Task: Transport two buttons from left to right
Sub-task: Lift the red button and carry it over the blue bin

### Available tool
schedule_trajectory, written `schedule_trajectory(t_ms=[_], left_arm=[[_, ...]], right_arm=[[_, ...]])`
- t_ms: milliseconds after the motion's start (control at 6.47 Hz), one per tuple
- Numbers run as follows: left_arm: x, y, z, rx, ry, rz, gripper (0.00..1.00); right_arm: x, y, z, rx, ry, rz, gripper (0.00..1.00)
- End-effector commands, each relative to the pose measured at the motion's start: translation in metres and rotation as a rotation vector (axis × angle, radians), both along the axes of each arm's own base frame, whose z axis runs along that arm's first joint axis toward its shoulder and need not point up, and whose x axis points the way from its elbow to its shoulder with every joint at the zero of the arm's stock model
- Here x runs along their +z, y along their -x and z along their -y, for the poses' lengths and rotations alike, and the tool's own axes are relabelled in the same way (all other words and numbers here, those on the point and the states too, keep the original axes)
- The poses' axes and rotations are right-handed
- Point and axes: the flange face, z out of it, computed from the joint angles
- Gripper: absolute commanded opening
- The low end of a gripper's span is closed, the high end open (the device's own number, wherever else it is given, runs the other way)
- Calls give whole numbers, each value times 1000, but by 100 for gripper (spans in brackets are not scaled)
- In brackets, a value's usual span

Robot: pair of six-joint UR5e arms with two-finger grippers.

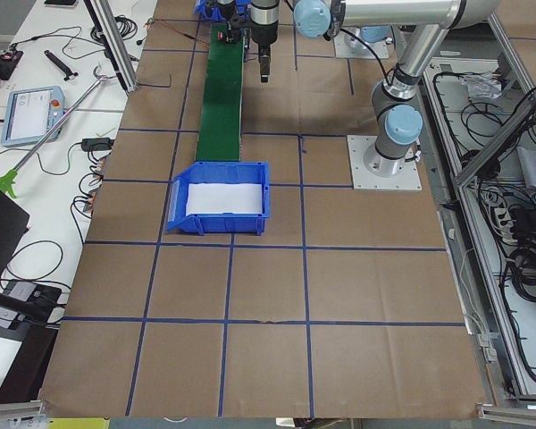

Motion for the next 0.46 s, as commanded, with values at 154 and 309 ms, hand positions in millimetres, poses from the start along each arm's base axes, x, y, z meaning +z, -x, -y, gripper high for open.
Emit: schedule_trajectory(t_ms=[154, 309], left_arm=[[0, 0, 0, 0, 0, 0, 100], [0, 0, 0, 0, 0, 0, 100]], right_arm=[[98, 53, 25, 36, 95, -53, 4], [123, 108, 29, 33, 113, -57, 4]])
